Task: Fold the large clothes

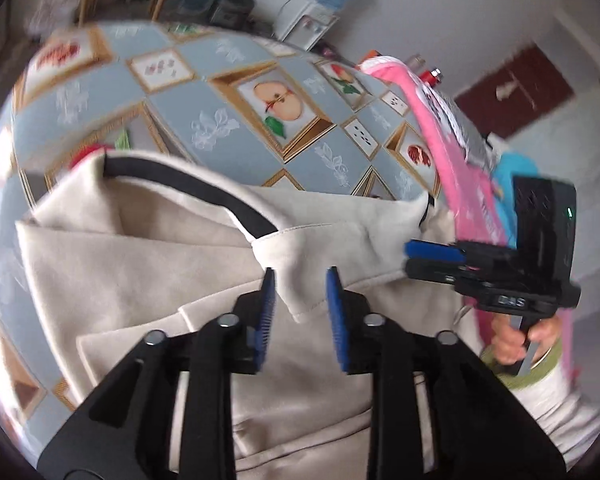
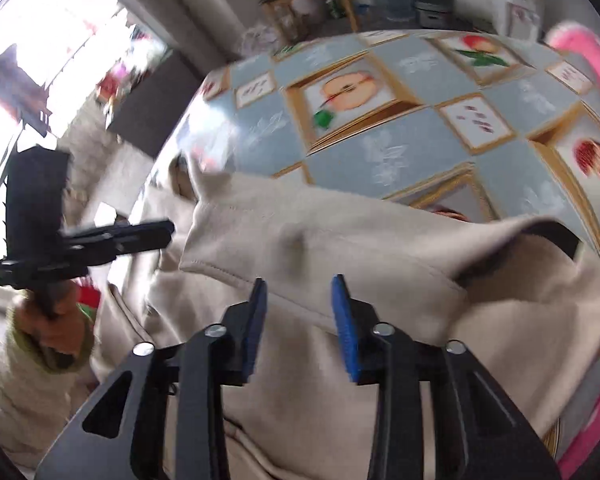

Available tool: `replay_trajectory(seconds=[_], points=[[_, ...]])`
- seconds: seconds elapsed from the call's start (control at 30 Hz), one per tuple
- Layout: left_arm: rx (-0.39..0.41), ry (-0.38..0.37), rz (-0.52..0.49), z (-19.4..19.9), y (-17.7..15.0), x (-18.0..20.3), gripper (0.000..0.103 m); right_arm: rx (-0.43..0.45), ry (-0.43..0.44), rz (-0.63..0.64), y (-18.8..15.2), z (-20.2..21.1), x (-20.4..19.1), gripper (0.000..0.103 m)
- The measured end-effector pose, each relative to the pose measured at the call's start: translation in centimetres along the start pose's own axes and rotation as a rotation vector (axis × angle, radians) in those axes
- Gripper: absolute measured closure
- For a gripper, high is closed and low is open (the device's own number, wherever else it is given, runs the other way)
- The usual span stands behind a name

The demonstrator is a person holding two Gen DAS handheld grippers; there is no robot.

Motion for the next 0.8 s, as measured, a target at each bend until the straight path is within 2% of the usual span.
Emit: replay_trajectory(seconds=[0.03,0.1,0.23,0.4,0.53,0.63,0.8], points=[[-0.015,-0.008,0.044,-0.6,0.0,-0.3,0.07,0.014,0.005,-0.058,0.0,0.9,1.1,0.054],[-0.033,-0.032,0.102,-1.6,0.0,-0.6,0.07,0.023,0.039,-0.189,0.0,2.1,3.5,0.052],[-0.06,-0.03,0.192,-3.4,0.1,-1.3,0.07,-0.045,0.108,-0.397,-1.6,1.5,6.7,0.052],[-0.069,-0.03,0.288,-3.7,0.1,-2.1,0.071,-0.138,0.163,-0.479,-3.6,-0.7,6.7,0.052],[-0.07,-0.005,0.315,-2.9,-0.1,-3.1,0.07,-0.132,0.204,-0.569,-4.0,-0.9,7.3,0.052],[-0.079,-0.014,0.337,-2.9,-0.1,-3.5,0.07,-0.118,0.238,-0.633,-4.0,-1.3,7.9,0.052],[-0.102,-0.031,0.318,-3.7,-0.2,-2.9,0.073,-0.14,0.264,-0.638,-4.7,-2.1,6.6,0.052]])
Point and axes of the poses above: each gripper's, at about its wrist camera, not at the fingertips, and z roughly against the way its jaws point, x to its right, y to its top, the point moved 9 cm from there along -z, roughly the way its jaws point, and after that the axes turned 8 degrees about x, right-handed, at the moved point
